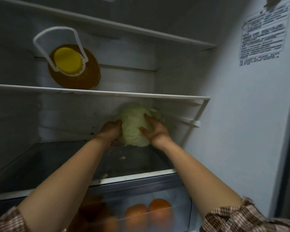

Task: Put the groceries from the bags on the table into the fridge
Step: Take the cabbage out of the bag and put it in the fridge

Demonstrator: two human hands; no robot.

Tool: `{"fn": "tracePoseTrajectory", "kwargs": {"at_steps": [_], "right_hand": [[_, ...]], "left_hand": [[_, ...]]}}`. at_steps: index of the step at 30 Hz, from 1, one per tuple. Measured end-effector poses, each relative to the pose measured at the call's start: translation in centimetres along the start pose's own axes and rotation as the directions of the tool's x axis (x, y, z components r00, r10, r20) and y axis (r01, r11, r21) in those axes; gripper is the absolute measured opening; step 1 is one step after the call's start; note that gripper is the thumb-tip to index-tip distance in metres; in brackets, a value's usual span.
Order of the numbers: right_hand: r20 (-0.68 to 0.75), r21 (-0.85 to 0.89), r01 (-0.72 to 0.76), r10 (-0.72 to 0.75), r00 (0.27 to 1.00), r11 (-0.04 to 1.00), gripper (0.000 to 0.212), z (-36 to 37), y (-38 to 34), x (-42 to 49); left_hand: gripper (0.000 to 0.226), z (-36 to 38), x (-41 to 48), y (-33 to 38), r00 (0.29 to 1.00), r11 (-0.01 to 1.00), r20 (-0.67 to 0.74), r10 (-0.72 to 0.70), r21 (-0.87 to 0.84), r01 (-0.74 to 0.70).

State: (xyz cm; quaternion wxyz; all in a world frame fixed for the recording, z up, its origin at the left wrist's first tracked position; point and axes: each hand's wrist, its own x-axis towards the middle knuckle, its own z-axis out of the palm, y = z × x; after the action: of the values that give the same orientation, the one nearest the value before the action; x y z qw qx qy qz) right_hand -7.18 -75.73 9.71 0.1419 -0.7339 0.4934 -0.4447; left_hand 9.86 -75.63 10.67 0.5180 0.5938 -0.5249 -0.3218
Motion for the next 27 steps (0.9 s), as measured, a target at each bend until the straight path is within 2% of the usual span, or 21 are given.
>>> {"fn": "tracePoseTrajectory", "kwargs": {"at_steps": [3, 5, 8, 13, 18, 21, 27], "right_hand": [[0.006, 0.004, -0.025, 0.025, 1.000, 1.000, 0.059, -0.1, 0.3, 0.0], [-0.003, -0.009, -0.047, 0.047, 0.999, 0.999, 0.059, -0.4, 0.3, -0.2], [-0.012, -0.010, -0.093, 0.093, 0.996, 0.996, 0.057, -0.9, 0.3, -1.3], [-0.009, -0.073, -0.113, 0.113, 0.994, 0.991, 0.051, -1.9, -1.2, -4.5], [-0.016, -0.127, -0.054, 0.053, 0.998, 0.990, 0.052, -1.8, -3.2, -9.1], [-0.008, -0.128, -0.009, 0.008, 1.000, 0.992, 0.056, -1.9, -4.2, -13.0], [0.075, -0.117, 0.055, -0.047, 0.996, 0.992, 0.059, -3.4, -6.4, -23.2]], "left_hand": [[0.040, -0.2, -0.6, 0.4, 0.999, 0.988, 0.016, 0.048, 0.143, -0.049], [0.048, -0.1, -1.1, 0.7, 0.995, 0.985, 0.052, 0.080, 0.146, -0.087], [0.058, 0.5, -2.4, 0.9, 0.988, 0.957, 0.094, 0.124, 0.251, -0.144], [0.037, 0.9, -6.1, 1.2, 0.984, 0.950, 0.030, 0.175, 0.257, -0.177], [0.041, 0.5, -11.7, 0.8, 0.959, 0.917, -0.118, 0.257, 0.342, -0.204], [0.041, -0.2, -16.5, 0.2, 0.933, 0.886, -0.158, 0.325, 0.396, -0.242], [0.039, -2.8, -28.8, -2.2, 0.896, 0.833, -0.226, 0.381, 0.504, -0.228]]}}
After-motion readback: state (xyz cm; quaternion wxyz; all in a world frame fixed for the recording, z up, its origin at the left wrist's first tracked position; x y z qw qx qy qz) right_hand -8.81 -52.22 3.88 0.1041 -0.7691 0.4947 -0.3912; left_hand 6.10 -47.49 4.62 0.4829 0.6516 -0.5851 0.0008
